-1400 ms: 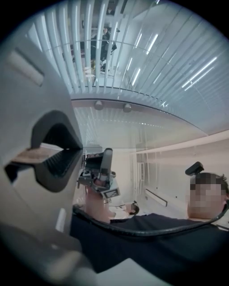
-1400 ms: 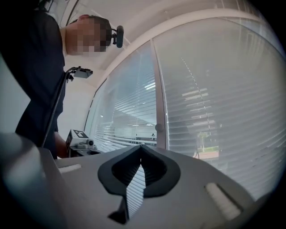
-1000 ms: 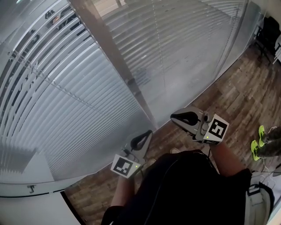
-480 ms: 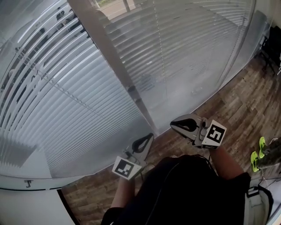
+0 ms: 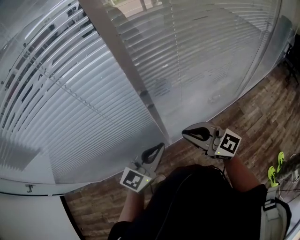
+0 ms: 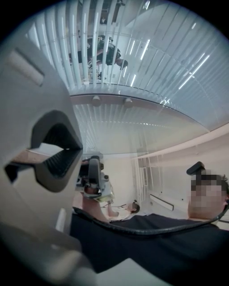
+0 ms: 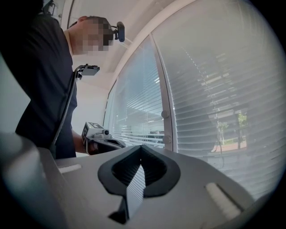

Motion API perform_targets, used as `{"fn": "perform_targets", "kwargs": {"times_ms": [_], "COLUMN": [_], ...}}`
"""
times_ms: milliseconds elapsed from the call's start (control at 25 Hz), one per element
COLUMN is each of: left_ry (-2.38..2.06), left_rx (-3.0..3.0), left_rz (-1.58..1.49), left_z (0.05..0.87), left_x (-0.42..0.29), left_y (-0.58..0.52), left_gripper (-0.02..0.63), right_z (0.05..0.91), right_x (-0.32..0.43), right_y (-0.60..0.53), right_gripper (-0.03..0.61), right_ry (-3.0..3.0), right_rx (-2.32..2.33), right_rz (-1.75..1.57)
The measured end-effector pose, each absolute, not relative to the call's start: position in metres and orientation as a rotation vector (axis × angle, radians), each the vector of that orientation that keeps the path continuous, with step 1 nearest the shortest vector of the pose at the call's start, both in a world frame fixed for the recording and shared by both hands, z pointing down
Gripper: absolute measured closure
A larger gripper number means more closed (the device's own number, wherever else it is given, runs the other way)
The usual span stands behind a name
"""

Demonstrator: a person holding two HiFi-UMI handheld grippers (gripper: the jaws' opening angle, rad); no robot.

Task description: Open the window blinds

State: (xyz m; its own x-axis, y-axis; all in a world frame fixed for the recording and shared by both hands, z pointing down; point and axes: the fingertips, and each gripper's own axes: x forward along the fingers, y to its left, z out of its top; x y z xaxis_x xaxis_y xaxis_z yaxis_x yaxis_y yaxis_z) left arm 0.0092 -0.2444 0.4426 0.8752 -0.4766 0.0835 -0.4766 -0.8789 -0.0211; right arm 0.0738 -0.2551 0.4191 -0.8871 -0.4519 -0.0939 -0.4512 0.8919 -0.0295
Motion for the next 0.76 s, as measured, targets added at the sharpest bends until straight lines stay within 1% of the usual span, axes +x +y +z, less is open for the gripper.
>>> {"fn": "perform_targets", "kwargs": {"times_ms": [760], "left_ry": [-0.806], "left_rx": [3.021], "left_rz": [0.152], "left_z": [0.4424], "left_x": [0.0052], "left_y": [-0.2443], "left_gripper": [0.609], "right_z": [0.4245], "right_x": [0.0673], "right_y": [-0.2557], "right_gripper": [0.574], "right_ry": [2.994], "right_rx": [-0.675], "right_rz": [-0.023]}}
